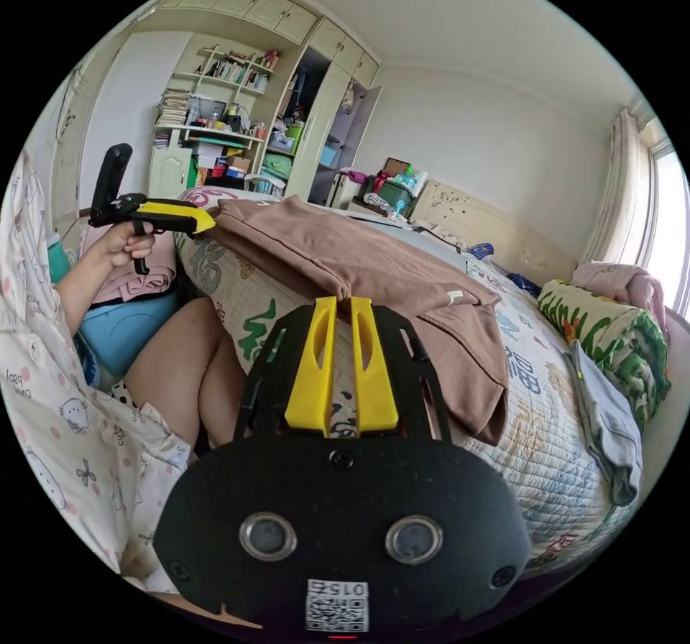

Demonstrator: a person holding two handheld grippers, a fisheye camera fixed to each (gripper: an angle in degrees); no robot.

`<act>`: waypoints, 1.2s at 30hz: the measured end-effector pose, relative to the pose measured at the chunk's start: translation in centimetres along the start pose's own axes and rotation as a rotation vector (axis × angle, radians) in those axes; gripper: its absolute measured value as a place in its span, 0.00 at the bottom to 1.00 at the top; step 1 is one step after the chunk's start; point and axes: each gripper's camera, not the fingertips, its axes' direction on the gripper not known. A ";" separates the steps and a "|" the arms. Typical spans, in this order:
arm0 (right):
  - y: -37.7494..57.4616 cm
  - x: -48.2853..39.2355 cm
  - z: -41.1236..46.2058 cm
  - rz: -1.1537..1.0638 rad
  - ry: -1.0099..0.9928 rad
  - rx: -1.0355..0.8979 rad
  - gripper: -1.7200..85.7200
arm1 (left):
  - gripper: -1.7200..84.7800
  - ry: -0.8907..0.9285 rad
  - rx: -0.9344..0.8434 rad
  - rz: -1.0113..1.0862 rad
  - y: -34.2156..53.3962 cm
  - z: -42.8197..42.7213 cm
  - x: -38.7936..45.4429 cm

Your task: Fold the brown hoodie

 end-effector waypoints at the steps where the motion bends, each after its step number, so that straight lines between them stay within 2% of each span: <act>1: 0.7 0.7 0.6 0.016 -0.014 0.008 0.07 | 0.02 0.013 0.009 -0.006 -0.6 -0.4 -0.3; 6: 3.2 3.7 2.1 0.058 -0.081 0.024 0.09 | 0.02 0.027 -0.017 0.006 -3.2 -2.4 -2.1; 12: 2.4 6.2 1.2 0.145 -0.103 0.121 0.13 | 0.03 -0.058 0.231 -0.343 -7.2 -9.5 -11.2; 15: -0.6 4.7 2.4 0.119 -0.299 0.221 0.14 | 0.09 -0.050 0.241 -0.444 -13.0 -10.4 -18.3; 18: -4.6 2.4 5.9 0.060 -0.432 0.226 0.16 | 0.11 0.084 0.149 -0.570 -18.8 -7.5 -27.0; 20: -7.4 0.7 9.2 0.052 -0.489 0.223 0.16 | 0.12 0.152 0.026 -0.682 -22.5 -3.6 -33.0; 26: -11.3 -4.3 16.7 -0.031 -0.448 0.097 0.15 | 0.15 0.198 -0.194 -0.868 -28.4 4.1 -42.5; 31: -12.6 -4.4 20.5 -0.039 -0.421 0.047 0.13 | 0.12 0.264 -0.250 -0.976 -30.3 7.5 -48.4; 36: -13.4 -3.4 22.0 -0.051 -0.353 0.037 0.07 | 0.08 0.386 -0.168 -1.102 -29.5 7.6 -51.4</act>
